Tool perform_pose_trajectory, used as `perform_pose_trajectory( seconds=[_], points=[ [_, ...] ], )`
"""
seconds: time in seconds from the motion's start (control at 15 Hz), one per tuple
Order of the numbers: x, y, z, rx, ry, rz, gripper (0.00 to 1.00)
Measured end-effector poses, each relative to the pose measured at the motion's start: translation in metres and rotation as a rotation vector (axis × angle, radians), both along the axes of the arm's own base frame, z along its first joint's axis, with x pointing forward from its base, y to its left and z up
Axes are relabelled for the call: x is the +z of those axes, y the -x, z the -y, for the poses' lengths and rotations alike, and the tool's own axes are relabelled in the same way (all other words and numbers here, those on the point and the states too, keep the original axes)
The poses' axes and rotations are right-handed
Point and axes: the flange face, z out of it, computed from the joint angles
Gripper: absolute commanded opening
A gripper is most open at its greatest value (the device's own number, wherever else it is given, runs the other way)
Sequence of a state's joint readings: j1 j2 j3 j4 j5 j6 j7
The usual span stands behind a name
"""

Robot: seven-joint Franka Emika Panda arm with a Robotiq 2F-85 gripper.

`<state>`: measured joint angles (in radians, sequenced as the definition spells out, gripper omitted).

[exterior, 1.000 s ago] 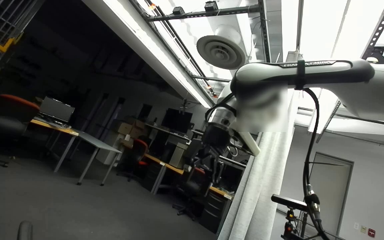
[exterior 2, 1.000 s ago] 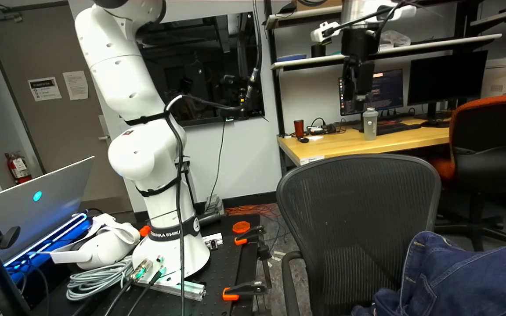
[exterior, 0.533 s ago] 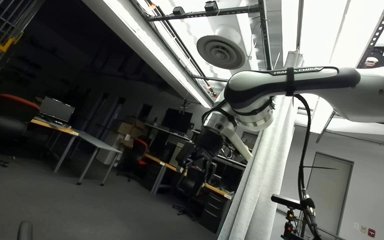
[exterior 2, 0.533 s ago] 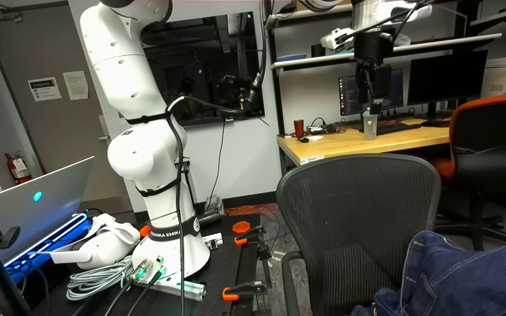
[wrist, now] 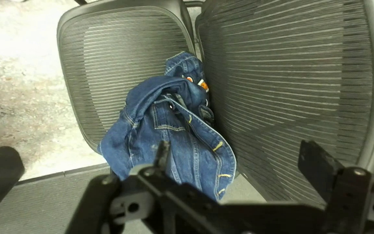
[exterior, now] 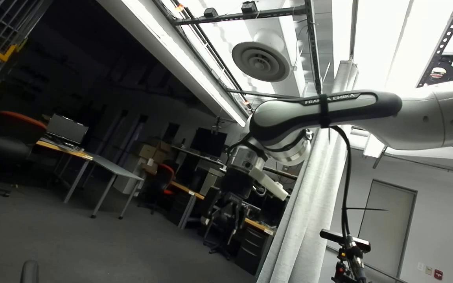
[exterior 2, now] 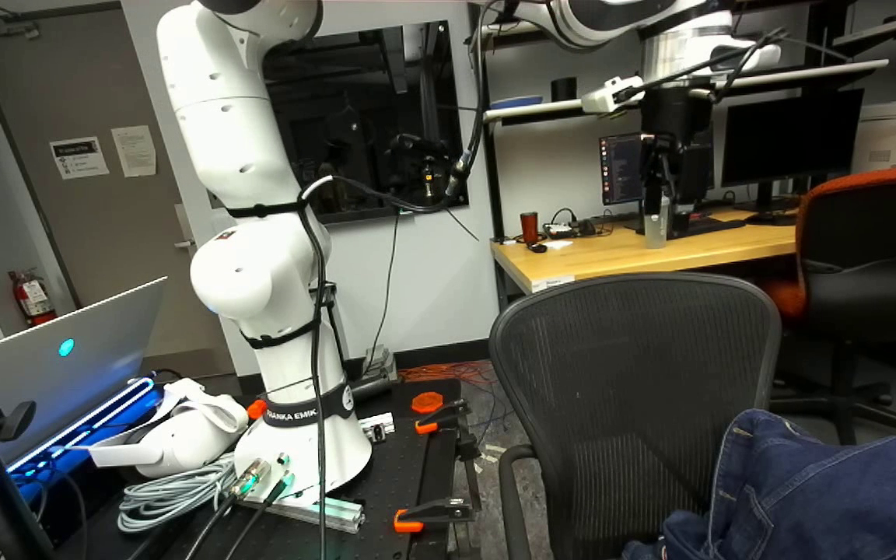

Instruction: Pick up the blue jacket and put it on top of the chair

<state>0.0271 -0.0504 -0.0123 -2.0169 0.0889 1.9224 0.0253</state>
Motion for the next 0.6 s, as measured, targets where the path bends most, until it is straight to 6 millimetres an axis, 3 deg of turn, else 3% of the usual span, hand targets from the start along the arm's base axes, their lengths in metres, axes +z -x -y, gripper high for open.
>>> perform_pose_trajectory(
  seconds=[0.33,0.6],
  points=[
    [-0.065,-0.032,0.008,0.055,0.118,-0.088,0.98],
    [-0.106,-0.069,0.004,0.127,0.169,-0.07,0.97]
  ],
)
